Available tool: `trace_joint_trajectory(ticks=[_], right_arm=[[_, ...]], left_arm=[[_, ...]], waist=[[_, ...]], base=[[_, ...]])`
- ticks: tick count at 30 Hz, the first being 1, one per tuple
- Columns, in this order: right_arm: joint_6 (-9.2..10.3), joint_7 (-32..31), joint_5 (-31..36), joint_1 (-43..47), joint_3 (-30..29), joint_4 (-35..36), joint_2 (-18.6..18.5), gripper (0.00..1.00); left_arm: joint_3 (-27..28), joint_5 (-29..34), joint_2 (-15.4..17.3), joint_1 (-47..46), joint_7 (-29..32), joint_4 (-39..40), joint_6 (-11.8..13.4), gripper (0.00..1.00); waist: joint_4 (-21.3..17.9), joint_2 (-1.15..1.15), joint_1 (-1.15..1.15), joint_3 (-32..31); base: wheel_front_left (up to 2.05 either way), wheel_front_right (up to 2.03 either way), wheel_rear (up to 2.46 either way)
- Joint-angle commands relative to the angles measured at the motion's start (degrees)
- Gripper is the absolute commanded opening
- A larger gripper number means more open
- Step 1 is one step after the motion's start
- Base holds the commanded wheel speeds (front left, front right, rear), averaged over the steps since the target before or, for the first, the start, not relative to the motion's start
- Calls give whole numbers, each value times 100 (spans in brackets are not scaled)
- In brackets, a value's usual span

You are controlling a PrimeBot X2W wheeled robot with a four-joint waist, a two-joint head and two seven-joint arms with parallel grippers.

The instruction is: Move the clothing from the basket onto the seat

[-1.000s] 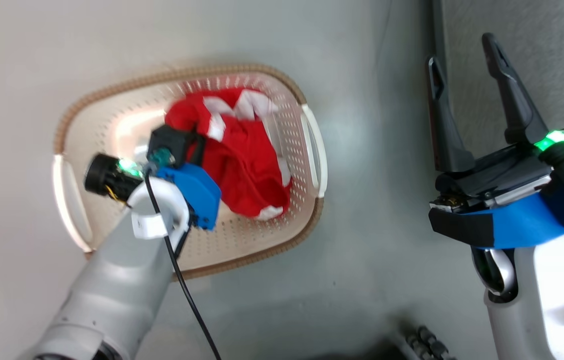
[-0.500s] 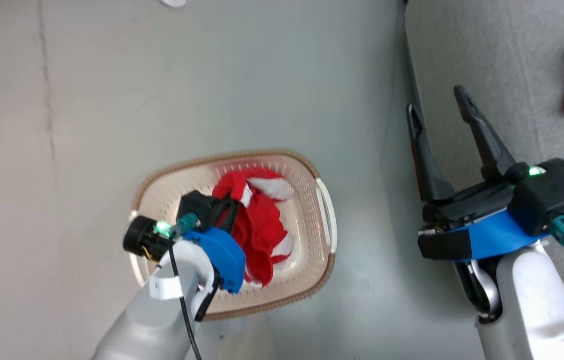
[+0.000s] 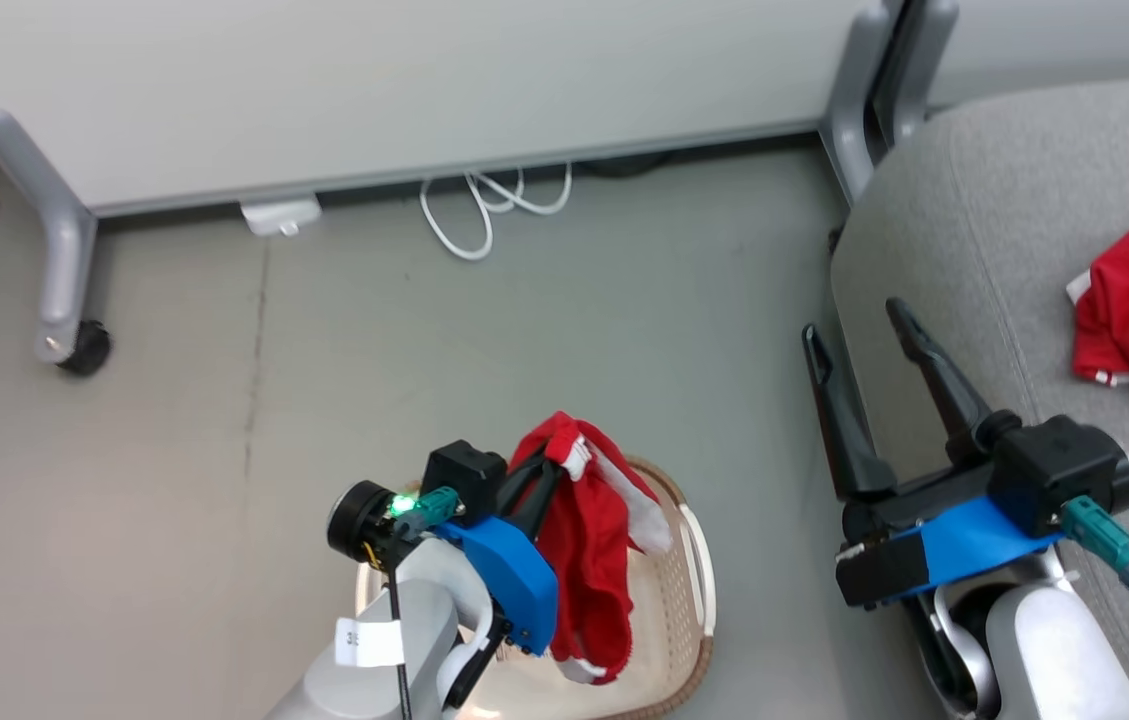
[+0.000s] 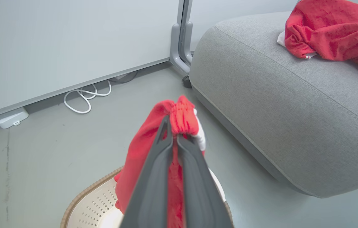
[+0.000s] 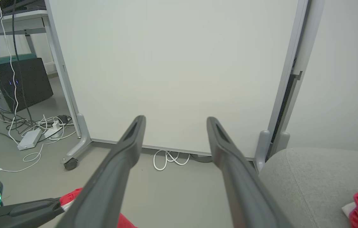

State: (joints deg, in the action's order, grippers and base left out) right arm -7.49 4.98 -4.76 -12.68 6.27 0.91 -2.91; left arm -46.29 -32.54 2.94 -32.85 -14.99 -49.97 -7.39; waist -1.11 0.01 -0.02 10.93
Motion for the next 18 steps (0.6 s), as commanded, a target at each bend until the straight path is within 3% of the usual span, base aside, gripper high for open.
trace_joint_trajectory(ticks=[1, 18], right_arm=[[-1, -23, -36, 117, 4, -12, 3, 100], [-1, -226, -161, 515, 158, -153, 2, 100]], left_arm=[[-58, -38, -2, -12, -29, 34, -9, 0], [-872, -1063, -4, -1301, 315, 650, -10, 0]], waist=[[197, -1, 2, -332], [306, -1, 2, -984]], base=[[0, 0, 0], [0, 0, 0]])
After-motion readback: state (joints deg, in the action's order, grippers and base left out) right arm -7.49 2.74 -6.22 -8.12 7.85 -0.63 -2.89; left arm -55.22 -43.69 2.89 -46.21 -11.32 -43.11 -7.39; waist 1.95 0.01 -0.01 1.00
